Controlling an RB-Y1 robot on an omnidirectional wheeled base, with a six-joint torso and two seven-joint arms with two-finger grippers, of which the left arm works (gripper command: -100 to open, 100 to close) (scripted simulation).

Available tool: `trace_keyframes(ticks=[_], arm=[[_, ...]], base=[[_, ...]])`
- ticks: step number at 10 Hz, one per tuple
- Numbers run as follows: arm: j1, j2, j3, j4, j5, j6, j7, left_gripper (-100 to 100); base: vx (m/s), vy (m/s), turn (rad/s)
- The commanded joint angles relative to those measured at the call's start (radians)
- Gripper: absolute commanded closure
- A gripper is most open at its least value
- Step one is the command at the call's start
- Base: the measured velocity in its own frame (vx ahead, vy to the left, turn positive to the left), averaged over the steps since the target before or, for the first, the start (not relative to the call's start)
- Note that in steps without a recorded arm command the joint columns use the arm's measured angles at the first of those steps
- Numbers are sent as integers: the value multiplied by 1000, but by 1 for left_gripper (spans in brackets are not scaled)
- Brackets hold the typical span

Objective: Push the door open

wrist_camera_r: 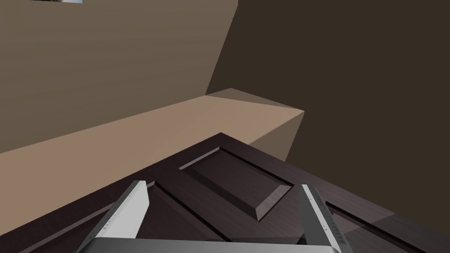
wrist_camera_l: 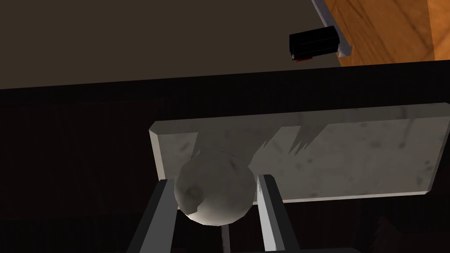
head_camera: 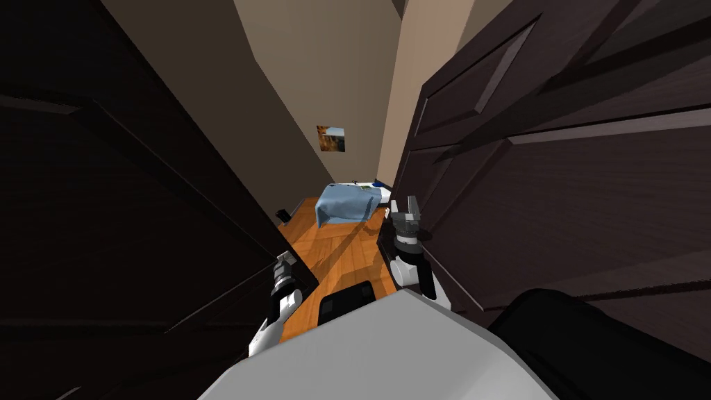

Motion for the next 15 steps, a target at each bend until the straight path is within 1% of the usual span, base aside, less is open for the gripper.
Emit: trace_keyframes(ticks=[1, 2, 3, 5, 6, 9, 11, 12, 13, 15], arm=[[-2, 12, 30, 14, 21, -23, -11, 100], [5, 9, 50, 4, 37, -22, -25, 100], [9, 7, 59, -1, 45, -22, -32, 100], [22, 1, 94, -19, 74, -19, -58, 100], [24, -1, 103, -23, 81, -19, -64, 100], [39, -11, 143, -44, 114, -16, -93, 100], [46, -18, 163, -54, 131, -15, -108, 100], [49, -24, 156, -55, 125, -9, -108, 100], [50, -18, 172, -58, 138, -14, -118, 100], [52, -14, 186, -60, 151, -18, -127, 100]], base=[[101, 5, -38], [144, -2, -86], [149, 10, -36], [178, 16, -49], [138, 35, -43], [168, 17, -28], [167, 41, -20], [73, 35, 6], [92, 47, 11], [179, 35, 24]])
